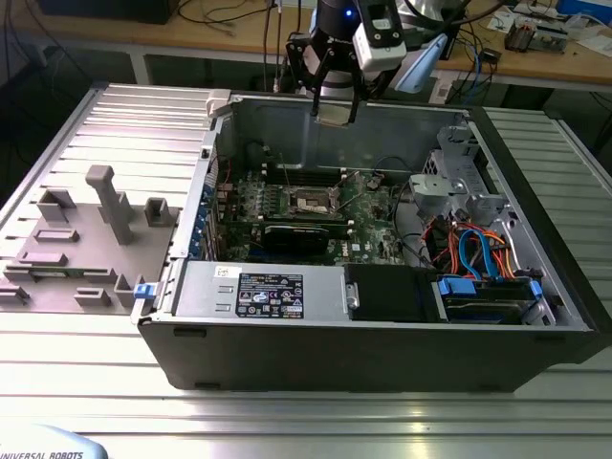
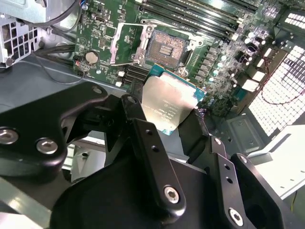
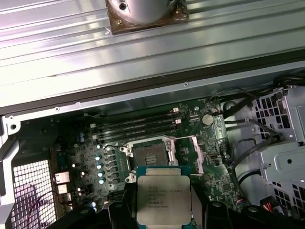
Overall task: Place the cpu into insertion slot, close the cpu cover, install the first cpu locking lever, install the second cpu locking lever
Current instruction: 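Place the cpu into insertion slot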
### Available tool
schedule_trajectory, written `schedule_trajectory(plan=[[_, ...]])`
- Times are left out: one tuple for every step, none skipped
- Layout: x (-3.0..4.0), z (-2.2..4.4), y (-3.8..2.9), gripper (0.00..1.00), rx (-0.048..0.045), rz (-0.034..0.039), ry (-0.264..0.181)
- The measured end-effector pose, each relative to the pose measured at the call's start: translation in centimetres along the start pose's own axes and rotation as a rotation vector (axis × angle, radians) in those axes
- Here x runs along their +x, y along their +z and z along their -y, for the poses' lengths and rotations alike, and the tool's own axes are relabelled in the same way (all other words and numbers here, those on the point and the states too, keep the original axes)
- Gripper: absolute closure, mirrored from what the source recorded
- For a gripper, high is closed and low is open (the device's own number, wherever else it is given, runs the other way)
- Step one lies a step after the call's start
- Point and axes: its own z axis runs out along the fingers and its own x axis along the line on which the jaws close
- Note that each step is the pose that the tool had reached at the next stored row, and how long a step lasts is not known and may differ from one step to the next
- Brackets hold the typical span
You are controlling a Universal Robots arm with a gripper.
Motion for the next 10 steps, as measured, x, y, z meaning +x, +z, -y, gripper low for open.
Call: schedule_trajectory(plan=[[0.01,0.0,0.01,0.46,-0.0002,0.0006,0.007],[0.02,0.01,0.02,0.46,-0.0002,0.0011,0.012],[0.03,0.01,0.03,0.46,-0.0003,0.0014,0.016],[0.04,0.01,0.04,0.46,-0.0005,0.0019,0.021],[0.05,0.01,0.04,0.46,-0.0005,0.0022,0.025],[0.07,0.02,0.06,0.46,-0.0006,0.0028,0.031],[0.1,0.03,0.08,0.46,-0.0008,0.0035,0.038],[0.13,0.04,0.1,0.46,-0.0009,0.0041,0.045],[0.15,0.04,0.1,0.46,-0.0009,0.0044,0.049],[0.17,0.04,0.11,0.46,-0.001,0.0048,0.054]])
